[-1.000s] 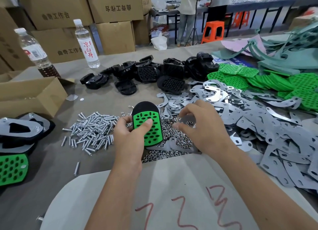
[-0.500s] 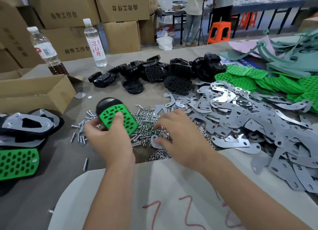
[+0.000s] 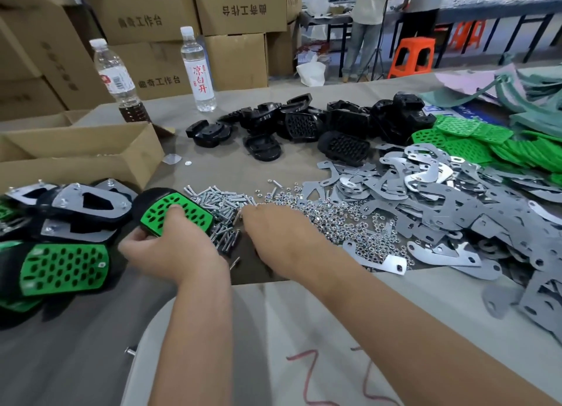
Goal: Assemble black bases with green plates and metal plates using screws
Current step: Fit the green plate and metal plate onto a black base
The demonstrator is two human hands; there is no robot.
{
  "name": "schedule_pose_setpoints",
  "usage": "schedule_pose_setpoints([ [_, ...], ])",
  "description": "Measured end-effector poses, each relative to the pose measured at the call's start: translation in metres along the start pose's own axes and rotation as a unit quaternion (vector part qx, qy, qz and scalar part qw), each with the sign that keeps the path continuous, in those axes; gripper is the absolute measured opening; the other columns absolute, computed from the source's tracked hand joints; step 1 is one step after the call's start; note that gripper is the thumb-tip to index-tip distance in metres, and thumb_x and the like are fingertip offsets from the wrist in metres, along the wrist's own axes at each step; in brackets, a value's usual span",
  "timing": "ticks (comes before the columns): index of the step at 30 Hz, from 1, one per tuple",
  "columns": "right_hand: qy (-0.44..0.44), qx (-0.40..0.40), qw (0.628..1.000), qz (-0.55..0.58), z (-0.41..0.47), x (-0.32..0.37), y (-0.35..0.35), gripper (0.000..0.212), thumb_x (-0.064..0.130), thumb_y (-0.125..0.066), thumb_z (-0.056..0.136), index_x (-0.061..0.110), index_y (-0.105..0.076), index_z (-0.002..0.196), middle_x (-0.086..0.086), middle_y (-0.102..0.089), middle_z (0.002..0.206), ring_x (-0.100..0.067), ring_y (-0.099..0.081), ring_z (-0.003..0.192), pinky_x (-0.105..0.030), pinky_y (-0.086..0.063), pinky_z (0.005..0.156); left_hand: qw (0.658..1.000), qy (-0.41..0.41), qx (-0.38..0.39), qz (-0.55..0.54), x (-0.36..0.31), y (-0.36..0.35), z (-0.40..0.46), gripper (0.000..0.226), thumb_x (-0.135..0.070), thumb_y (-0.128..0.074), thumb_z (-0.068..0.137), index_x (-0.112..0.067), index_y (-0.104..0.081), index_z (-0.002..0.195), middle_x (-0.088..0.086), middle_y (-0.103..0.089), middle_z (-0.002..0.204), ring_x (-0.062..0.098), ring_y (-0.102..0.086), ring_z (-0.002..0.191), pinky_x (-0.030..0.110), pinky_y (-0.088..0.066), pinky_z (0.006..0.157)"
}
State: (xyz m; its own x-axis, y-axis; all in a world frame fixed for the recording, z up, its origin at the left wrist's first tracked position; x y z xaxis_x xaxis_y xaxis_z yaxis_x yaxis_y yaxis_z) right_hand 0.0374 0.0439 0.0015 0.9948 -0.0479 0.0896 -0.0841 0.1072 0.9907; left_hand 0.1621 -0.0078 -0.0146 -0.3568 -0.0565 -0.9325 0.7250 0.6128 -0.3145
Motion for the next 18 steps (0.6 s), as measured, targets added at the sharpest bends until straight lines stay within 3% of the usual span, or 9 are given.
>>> schedule_pose_setpoints([
  [3, -0.017, -0.007, 0.999, 0.045, 0.0, -0.015, 0.007, 0.017, -0.001, -0.052, 0.096, 0.008, -0.062, 0.107, -0.016, -0.069, 0.101, -0.036, -0.067, 0.094, -0.037, -0.046, 0.069, 1.0, -0.008, 0.001, -0.021, 0.004, 0.001, 0.006, 0.03, -0.01, -0.075, 0.083, -0.017, -0.048, 0.094, 0.007, -0.064, 0.097, 0.017, -0.071, 0.083, 0.027, -0.059, 0.062],
  [5, -0.076, -0.059, 0.97, 0.223, -0.003, -0.031, 0.012, 0.017, 0.009, -0.054, 0.104, 0.009, -0.071, 0.107, -0.006, -0.07, 0.085, -0.021, -0.068, 0.08, -0.03, -0.05, 0.065, 0.999, -0.011, 0.007, -0.043, 0.002, 0.0, 0.005, 0.036, -0.01, -0.077, 0.08, -0.014, -0.049, 0.101, 0.0, -0.063, 0.098, 0.01, -0.069, 0.079, 0.021, -0.056, 0.057],
  [6, -0.116, -0.093, 0.921, 0.361, -0.008, -0.041, 0.014, 0.019, 0.011, -0.054, 0.105, 0.01, -0.073, 0.103, 0.001, -0.067, 0.075, -0.012, -0.063, 0.067, -0.022, -0.046, 0.055, 0.999, -0.003, 0.012, -0.044, 0.002, -0.001, 0.004, 0.036, -0.009, -0.078, 0.08, -0.014, -0.049, 0.101, 0.001, -0.064, 0.1, 0.011, -0.069, 0.079, 0.02, -0.056, 0.056],
  [7, -0.152, -0.113, 0.838, 0.512, -0.015, -0.05, 0.014, 0.022, 0.011, -0.052, 0.107, 0.01, -0.072, 0.098, 0.006, -0.061, 0.069, -0.006, -0.055, 0.056, -0.018, -0.039, 0.047, 0.999, 0.01, 0.019, -0.037, 0.002, -0.002, 0.003, 0.035, -0.01, -0.078, 0.081, -0.015, -0.05, 0.1, 0.002, -0.064, 0.1, 0.011, -0.068, 0.078, 0.019, -0.055, 0.054],
  [9, -0.187, -0.092, 0.607, 0.767, -0.028, -0.06, 0.012, 0.024, 0.01, -0.046, 0.108, 0.007, -0.066, 0.095, 0.001, -0.053, 0.069, -0.007, -0.044, 0.051, -0.018, -0.032, 0.043, 0.997, 0.042, 0.057, -0.021, 0.006, -0.008, -0.002, 0.034, -0.011, -0.078, 0.082, -0.023, -0.048, 0.092, -0.001, -0.064, 0.099, 0.011, -0.066, 0.075, 0.021, -0.053, 0.053],
  [10, -0.188, -0.074, 0.525, 0.827, -0.034, -0.064, 0.012, 0.023, 0.011, -0.044, 0.109, 0.006, -0.062, 0.094, -0.002, -0.051, 0.07, -0.009, -0.042, 0.052, -0.018, -0.031, 0.042, 0.995, 0.057, 0.086, -0.008, 0.008, -0.012, -0.005, 0.035, -0.012, -0.078, 0.083, -0.026, -0.047, 0.089, -0.001, -0.064, 0.098, 0.012, -0.065, 0.074, 0.022, -0.052, 0.054],
  [11, -0.185, -0.058, 0.492, 0.849, -0.04, -0.069, 0.012, 0.022, 0.013, -0.043, 0.109, 0.006, -0.059, 0.094, -0.003, -0.05, 0.071, -0.01, -0.04, 0.052, -0.019, -0.03, 0.042, 0.99, 0.071, 0.119, 0.009, 0.011, -0.016, -0.011, 0.035, -0.012, -0.079, 0.083, -0.026, -0.048, 0.089, -0.001, -0.064, 0.096, 0.012, -0.064, 0.072, 0.021, -0.051, 0.054],
  [14, -0.175, -0.047, 0.545, 0.818, -0.054, -0.084, 0.012, 0.024, 0.017, -0.043, 0.109, 0.009, -0.058, 0.092, -0.002, -0.048, 0.071, -0.01, -0.039, 0.054, -0.019, -0.027, 0.042, 0.967, 0.102, 0.231, 0.044, 0.016, -0.026, -0.037, 0.029, -0.009, -0.078, 0.083, -0.019, -0.055, 0.097, 0.0, -0.065, 0.09, 0.007, -0.065, 0.059, 0.016, -0.047, 0.043],
  [18, -0.166, -0.108, 0.647, 0.736, -0.07, -0.107, 0.009, 0.033, 0.023, -0.053, 0.108, 0.013, -0.074, 0.084, 0.0, -0.048, 0.07, -0.011, -0.037, 0.057, -0.021, -0.025, 0.046, 0.923, 0.09, 0.359, 0.107, 0.028, -0.033, -0.068, 0.032, -0.013, -0.08, 0.079, -0.015, -0.059, 0.102, 0.005, -0.072, 0.092, 0.0, -0.066, 0.055, 0.021, -0.051, 0.047],
])
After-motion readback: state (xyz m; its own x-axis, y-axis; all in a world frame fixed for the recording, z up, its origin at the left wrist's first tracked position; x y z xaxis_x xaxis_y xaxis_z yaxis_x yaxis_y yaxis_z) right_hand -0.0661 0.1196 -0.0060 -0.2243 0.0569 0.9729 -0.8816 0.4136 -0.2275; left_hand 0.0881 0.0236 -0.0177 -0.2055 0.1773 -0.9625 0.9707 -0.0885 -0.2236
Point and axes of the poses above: each hand's wrist, its own z-axis towards the middle knuckle, its own y-axis out of the back of the hand, x = y × z, the point moved 4 cm from there along z, towards the middle knuckle
